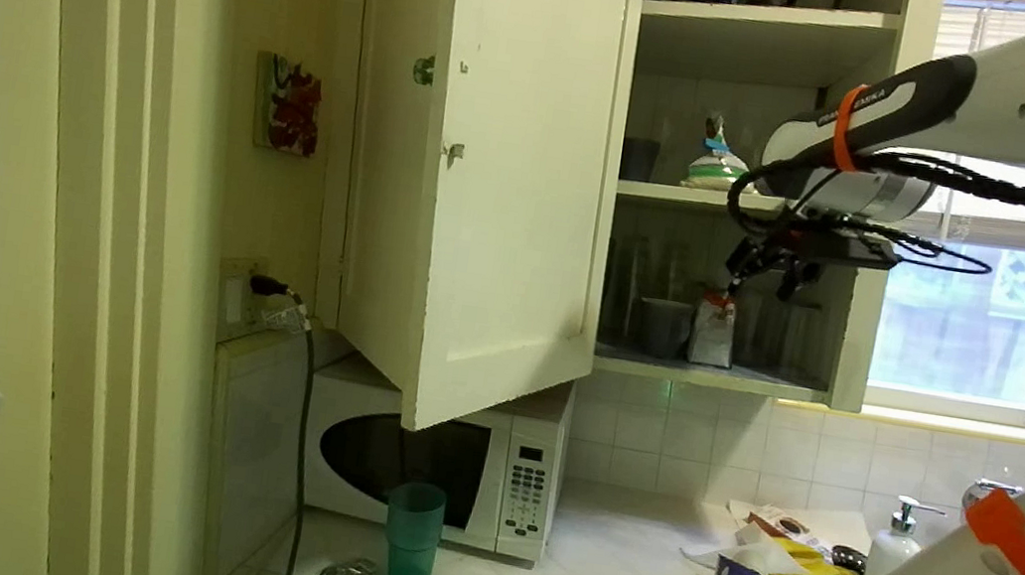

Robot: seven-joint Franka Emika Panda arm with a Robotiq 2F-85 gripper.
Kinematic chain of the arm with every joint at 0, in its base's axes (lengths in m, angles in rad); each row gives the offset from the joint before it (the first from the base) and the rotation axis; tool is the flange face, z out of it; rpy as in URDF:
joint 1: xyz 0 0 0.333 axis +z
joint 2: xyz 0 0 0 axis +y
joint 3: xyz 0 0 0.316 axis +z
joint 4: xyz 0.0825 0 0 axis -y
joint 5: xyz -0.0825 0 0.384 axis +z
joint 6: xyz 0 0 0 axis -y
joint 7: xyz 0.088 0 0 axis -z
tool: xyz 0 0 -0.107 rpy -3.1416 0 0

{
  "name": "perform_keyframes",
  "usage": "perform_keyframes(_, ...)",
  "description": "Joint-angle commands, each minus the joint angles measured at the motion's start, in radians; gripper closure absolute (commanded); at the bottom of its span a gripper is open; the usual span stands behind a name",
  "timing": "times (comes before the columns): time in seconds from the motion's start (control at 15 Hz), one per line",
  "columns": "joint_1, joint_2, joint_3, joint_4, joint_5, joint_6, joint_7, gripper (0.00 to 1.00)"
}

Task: Put the white packet in the bottom compartment of the top cabinet

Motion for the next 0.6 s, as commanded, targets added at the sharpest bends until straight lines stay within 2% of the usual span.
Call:
perform_keyframes(0.0,-0.047,-0.080,0.024,-0.044,-0.039,-0.104,0.014,0.00)
perform_keyframes(0.53,-0.114,-0.221,0.087,-0.129,-0.132,-0.237,0.090,0.00)
